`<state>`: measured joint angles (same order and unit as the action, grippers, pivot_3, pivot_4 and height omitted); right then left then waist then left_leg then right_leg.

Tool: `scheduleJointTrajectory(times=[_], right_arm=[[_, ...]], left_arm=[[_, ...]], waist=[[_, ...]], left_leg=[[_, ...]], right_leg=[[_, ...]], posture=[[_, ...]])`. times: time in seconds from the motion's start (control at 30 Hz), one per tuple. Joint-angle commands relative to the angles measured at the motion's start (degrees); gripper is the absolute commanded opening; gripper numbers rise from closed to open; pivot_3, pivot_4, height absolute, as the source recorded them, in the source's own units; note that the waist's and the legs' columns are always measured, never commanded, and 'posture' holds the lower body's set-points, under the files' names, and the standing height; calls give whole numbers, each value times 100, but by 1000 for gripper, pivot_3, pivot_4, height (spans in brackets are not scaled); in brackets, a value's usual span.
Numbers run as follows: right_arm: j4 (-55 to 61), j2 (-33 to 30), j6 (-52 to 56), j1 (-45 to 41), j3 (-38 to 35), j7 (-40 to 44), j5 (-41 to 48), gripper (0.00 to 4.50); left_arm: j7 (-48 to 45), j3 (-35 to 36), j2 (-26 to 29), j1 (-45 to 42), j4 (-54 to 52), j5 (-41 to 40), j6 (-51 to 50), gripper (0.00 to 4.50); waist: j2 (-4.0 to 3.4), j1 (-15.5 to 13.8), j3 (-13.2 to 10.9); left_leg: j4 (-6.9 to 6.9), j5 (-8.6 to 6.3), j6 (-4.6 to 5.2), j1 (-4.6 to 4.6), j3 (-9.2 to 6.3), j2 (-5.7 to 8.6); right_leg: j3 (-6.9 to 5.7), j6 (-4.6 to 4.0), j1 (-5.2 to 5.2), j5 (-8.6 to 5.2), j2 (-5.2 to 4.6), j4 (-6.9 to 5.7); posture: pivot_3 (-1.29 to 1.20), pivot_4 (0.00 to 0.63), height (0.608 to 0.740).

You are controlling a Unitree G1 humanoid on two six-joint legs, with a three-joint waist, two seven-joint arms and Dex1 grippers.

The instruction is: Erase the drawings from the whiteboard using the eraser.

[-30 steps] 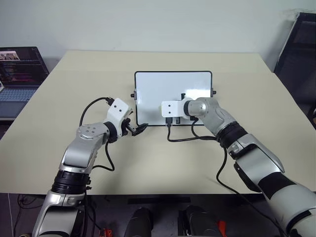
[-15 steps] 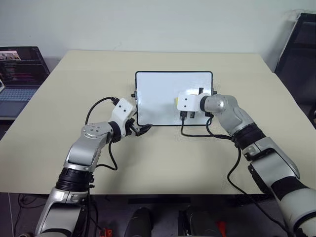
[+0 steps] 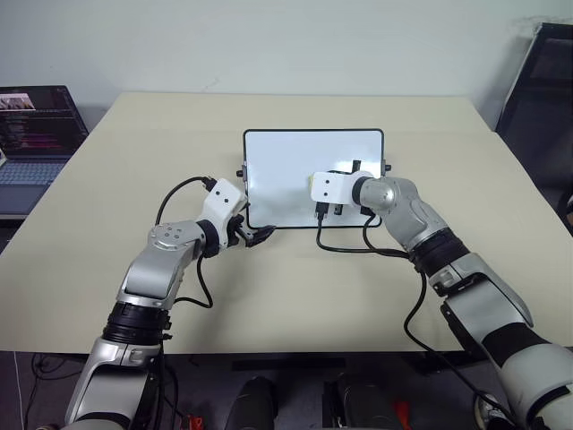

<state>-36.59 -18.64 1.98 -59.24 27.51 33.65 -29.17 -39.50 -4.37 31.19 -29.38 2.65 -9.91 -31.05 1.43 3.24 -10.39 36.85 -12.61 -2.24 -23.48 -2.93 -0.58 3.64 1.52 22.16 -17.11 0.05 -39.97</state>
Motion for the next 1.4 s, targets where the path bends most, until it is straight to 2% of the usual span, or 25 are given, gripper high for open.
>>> scheduleJointTrajectory(times=[0.03, 0.13, 0.27, 0.43, 0.57, 0.83, 1.07, 1.23, 1.4], right_arm=[[117, -131, 165, 123, 22, 367, -19, 1144], [514, -283, 140, 356, 157, 923, 6, 1144], [963, -152, 229, 561, -76, 618, 66, 1144], [1913, 155, 1098, 1009, -907, 257, 635, 1144], [3602, 469, 2605, 2161, -1990, -98, 1264, 1144], [6115, 1137, 4426, 3809, -3505, -1390, 1490, 1144], [6109, 1222, 4971, 3997, -3956, -1775, 1898, 1144], [5879, 1098, 5047, 4047, -4072, -1898, 2169, 1144], [5726, 983, 4970, 4112, -4016, -2027, 2344, 1144]], left_arm=[[-8, 30, -20, -74, -170, 6, 79, 4500], [-12, 23, -29, -77, -164, 4, 86, 4500], [-55, 3, -53, -118, -130, -14, 118, 4500], [-101, -35, -164, -259, -76, -7, 311, 4500], [-282, -106, -265, -429, -236, -94, 407, 4500], [-1479, -868, -377, -704, -653, -259, 755, 4500], [-2423, -1387, -809, -1371, 450, -128, 1539, 4500], [-2629, -1533, -1117, -1783, 1457, 126, 2168, 4500], [-2683, -1569, -1397, -1934, 2016, 297, 2591, 4500]], waist=[[0, 0, 0], [0, -4, 0], [0, -3, 0], [0, -9, -2], [1, -96, -1], [-1, -160, -2], [-2, -74, -2], [-3, -38, -3], [-3, -40, -3]], left_leg=[[0, 0, 0, 0, -1, 0], [1, 0, 0, 0, -3, 0], [1, 0, 0, 0, -3, 1], [-1, 0, 0, -7, -4, -3], [0, -1, -1, -37, -26, 1], [-2, -1, -2, -43, -26, 6], [0, 0, -1, -25, 5, -1], [-2, -1, 1, -28, 16, 0], [-2, -2, 3, -36, 14, -1]], right_leg=[[-1, 0, 0, 0, 0, 0], [-3, 0, -2, 0, 0, 0], [-3, 1, -4, 0, 0, 1], [-3, 0, 5, 0, 1, -1], [-4, 0, 15, -1, -3, 14], [-4, 1, 12, -2, -4, 26], [4, 2, 12, -2, 37, 16], [8, 2, 15, -3, 47, 16], [9, 3, 16, -3, 44, 26]], posture=[[0, 150, 740], [0, 150, 740], [0, 150, 740], [0, 150, 740], [0, 150, 740], [0, 150, 740], [0, 150, 740], [0, 150, 740], [0, 150, 740]])
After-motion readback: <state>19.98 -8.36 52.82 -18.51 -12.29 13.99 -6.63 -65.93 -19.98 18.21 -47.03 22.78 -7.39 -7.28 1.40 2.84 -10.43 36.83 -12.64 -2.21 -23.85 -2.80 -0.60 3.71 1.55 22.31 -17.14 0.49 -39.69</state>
